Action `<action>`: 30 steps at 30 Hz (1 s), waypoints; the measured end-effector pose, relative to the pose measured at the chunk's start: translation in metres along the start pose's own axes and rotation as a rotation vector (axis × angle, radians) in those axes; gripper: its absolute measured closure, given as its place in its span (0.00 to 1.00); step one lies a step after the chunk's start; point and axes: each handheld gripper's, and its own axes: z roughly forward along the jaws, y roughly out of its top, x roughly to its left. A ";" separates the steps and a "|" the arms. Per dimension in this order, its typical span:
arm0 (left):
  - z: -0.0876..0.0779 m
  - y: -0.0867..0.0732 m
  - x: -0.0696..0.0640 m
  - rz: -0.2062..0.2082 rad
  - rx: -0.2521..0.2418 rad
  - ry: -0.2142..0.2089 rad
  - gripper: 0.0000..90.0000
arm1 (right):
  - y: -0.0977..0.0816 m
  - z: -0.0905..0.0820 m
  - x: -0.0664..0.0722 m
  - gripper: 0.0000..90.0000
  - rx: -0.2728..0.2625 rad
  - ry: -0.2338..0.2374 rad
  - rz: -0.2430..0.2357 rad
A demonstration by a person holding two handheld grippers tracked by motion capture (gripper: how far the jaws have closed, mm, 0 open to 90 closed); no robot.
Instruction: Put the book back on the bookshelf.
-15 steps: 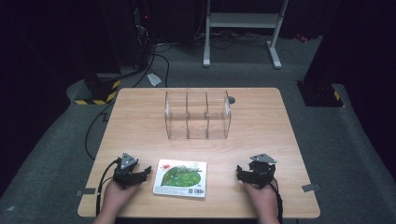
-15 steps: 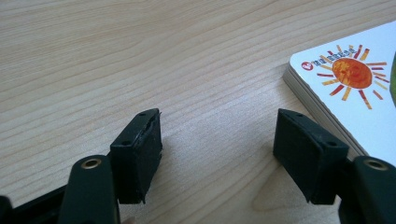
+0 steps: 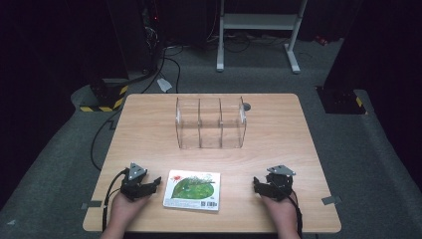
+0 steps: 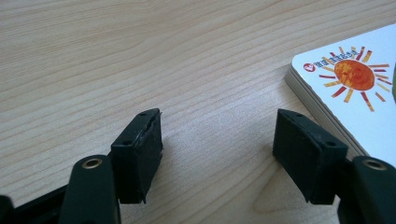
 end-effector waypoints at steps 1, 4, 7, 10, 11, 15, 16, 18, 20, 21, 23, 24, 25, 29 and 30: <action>0.000 0.000 0.000 0.000 0.000 0.000 0.37 | 0.000 -0.001 0.000 0.19 -0.003 0.008 0.001; 0.000 0.000 0.000 0.001 -0.002 0.002 0.36 | -0.001 -0.005 0.001 0.26 -0.021 0.006 -0.008; 0.000 0.000 0.000 -0.001 0.000 0.002 0.36 | -0.001 -0.009 0.002 0.28 -0.039 0.021 -0.003; 0.000 0.000 0.000 0.000 -0.001 0.003 0.36 | 0.001 -0.014 0.005 0.31 -0.057 0.039 -0.005; 0.000 0.000 0.000 -0.001 -0.001 0.003 0.36 | 0.001 -0.016 0.006 0.32 -0.068 0.044 -0.011; 0.000 0.000 0.000 0.001 -0.001 0.000 0.36 | 0.003 -0.021 0.014 0.37 -0.094 0.063 -0.020; 0.000 0.000 0.000 0.001 -0.001 0.000 0.36 | 0.003 -0.021 0.016 0.39 -0.101 0.064 -0.020; 0.000 0.000 0.000 0.003 -0.002 0.000 0.36 | 0.003 -0.023 0.020 0.42 -0.112 0.076 -0.018; 0.000 0.000 0.001 0.006 -0.003 -0.002 0.37 | 0.003 -0.022 0.027 0.42 -0.105 0.092 -0.039; 0.000 0.000 0.001 0.005 -0.003 -0.001 0.37 | 0.002 -0.021 0.032 0.42 -0.101 0.096 -0.046; 0.000 0.000 0.001 0.001 -0.002 0.000 0.38 | 0.002 -0.020 0.036 0.40 -0.093 0.111 -0.055; 0.000 0.000 0.001 0.001 -0.002 0.000 0.38 | 0.002 -0.020 0.036 0.40 -0.093 0.111 -0.055; 0.000 0.000 0.001 0.000 -0.001 0.004 0.38 | 0.001 -0.020 0.039 0.40 -0.086 0.116 -0.056; -0.002 0.002 0.005 -0.021 -0.017 0.013 0.39 | 0.002 -0.021 0.051 0.41 -0.099 0.124 -0.083; -0.002 0.002 0.006 -0.029 -0.014 0.014 0.39 | 0.002 -0.021 0.051 0.41 -0.099 0.124 -0.083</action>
